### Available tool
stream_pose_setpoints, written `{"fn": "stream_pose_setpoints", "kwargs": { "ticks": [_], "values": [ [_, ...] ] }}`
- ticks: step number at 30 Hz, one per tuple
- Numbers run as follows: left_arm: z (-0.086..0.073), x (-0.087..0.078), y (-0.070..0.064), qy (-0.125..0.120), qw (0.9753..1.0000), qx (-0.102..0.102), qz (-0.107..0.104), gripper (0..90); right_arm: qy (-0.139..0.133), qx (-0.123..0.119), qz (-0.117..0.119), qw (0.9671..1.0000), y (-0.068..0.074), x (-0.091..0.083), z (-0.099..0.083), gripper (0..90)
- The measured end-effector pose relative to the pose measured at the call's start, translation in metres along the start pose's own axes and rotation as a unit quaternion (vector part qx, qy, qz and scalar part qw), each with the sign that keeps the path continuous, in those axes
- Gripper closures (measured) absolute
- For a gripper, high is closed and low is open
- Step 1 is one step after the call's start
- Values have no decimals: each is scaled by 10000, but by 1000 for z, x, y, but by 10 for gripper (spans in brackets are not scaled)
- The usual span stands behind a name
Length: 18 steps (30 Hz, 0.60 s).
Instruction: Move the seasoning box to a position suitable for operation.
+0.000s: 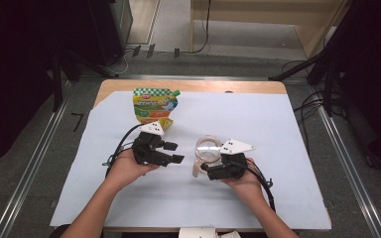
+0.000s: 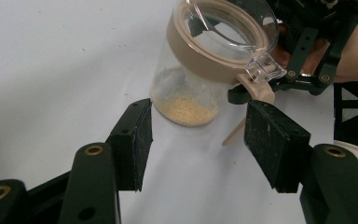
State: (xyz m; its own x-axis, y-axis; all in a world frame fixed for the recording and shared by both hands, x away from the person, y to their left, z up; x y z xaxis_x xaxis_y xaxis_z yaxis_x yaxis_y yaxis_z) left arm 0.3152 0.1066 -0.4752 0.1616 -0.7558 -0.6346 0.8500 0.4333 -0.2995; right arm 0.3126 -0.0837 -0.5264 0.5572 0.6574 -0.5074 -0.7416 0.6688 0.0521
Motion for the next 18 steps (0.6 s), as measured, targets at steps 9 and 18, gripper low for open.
{"fn": "stream_pose_setpoints", "kwargs": {
  "ticks": [9, 18],
  "values": [
    [1, 1, -3, 23, 10000, 59, 3, 433, 248, 22, 53, 9997, -3, -5, -3, 93],
    [1, 3, -4, 49, 9999, 89, 39, 466, 310, 224, 246, 9990, -6, -33, -2, 140]
  ]
}}
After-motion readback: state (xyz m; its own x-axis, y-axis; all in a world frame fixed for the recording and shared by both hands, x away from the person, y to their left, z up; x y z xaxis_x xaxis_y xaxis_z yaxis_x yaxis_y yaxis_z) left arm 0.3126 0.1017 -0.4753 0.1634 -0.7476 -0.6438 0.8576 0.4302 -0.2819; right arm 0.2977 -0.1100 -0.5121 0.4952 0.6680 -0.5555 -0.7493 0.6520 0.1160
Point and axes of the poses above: each handheld gripper's, and its own axes: x roughly forward along the jaws, z roughly out of its top, y roughly to its left, the point moved 6 cm from there along x, roughly forward along the jaws, and after that the axes turned 2 degrees about -z, right-handed, at the moved point
